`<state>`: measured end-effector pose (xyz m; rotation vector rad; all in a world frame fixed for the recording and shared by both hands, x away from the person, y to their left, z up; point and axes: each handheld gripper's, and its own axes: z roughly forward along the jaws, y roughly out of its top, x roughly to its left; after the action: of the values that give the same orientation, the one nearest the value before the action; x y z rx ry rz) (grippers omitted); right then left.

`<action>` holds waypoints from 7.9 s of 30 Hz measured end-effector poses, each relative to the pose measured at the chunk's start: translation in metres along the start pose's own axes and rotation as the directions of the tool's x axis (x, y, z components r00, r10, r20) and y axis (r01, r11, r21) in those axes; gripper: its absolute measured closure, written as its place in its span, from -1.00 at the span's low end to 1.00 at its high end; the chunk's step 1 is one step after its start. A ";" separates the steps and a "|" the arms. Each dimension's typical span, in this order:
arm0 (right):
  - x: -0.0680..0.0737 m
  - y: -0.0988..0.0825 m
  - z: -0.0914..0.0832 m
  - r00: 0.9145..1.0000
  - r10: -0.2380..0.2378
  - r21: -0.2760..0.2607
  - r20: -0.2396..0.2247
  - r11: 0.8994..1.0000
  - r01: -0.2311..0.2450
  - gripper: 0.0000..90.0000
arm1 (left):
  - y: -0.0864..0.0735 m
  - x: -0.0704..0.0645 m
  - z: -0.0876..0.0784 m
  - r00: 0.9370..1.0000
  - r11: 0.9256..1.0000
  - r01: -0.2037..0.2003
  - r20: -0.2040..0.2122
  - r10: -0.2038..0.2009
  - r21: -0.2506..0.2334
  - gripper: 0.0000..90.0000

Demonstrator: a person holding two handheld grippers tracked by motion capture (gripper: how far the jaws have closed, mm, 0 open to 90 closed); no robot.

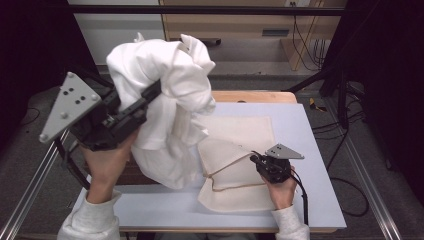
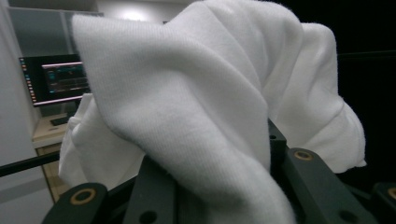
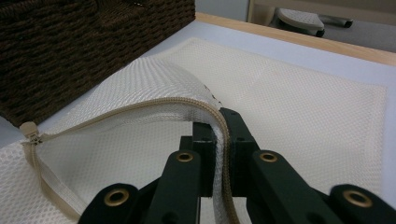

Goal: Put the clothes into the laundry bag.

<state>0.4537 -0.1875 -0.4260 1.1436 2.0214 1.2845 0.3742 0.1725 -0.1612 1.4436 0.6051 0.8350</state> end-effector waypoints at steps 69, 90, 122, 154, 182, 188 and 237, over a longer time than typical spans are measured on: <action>-0.007 -0.006 0.011 0.999 0.035 -0.025 0.025 0.999 -0.034 0.90 | -0.260 -0.136 0.092 0.945 0.844 -0.096 0.314 -0.088 0.528 -0.40; 0.001 -0.001 0.006 1.000 0.016 -0.054 0.002 0.998 -0.016 0.91 | -0.278 -0.159 0.139 0.926 0.801 -0.153 0.367 -0.089 0.579 0.07; 0.001 -0.007 0.010 1.000 0.024 -0.052 0.013 0.998 -0.024 0.91 | -0.259 -0.126 0.107 0.940 0.838 -0.024 0.297 -0.167 0.546 0.79; 0.003 -0.008 0.008 1.000 0.004 -0.054 0.002 0.999 -0.004 0.90 | -0.289 -0.068 0.134 0.958 0.740 0.043 0.182 -0.221 0.672 0.46; 0.005 -0.001 -0.001 1.000 0.003 -0.109 -0.023 0.994 -0.006 0.91 | -0.271 -0.154 0.161 0.918 0.765 -0.182 0.385 -0.092 0.617 0.80; 0.000 -0.005 0.001 1.000 0.016 -0.096 -0.011 0.995 -0.017 0.91 | -0.266 -0.151 0.146 0.930 0.803 -0.158 0.361 -0.075 0.574 0.15; 0.003 -0.002 -0.005 1.000 0.000 -0.117 -0.012 0.993 -0.002 0.92 | -0.254 -0.139 0.138 0.941 0.804 -0.152 0.334 -0.061 0.575 -0.34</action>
<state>0.4479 -0.1881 -0.4260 1.0851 1.9272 1.3937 0.4337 -0.0060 -0.4216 2.1347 0.5941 0.4146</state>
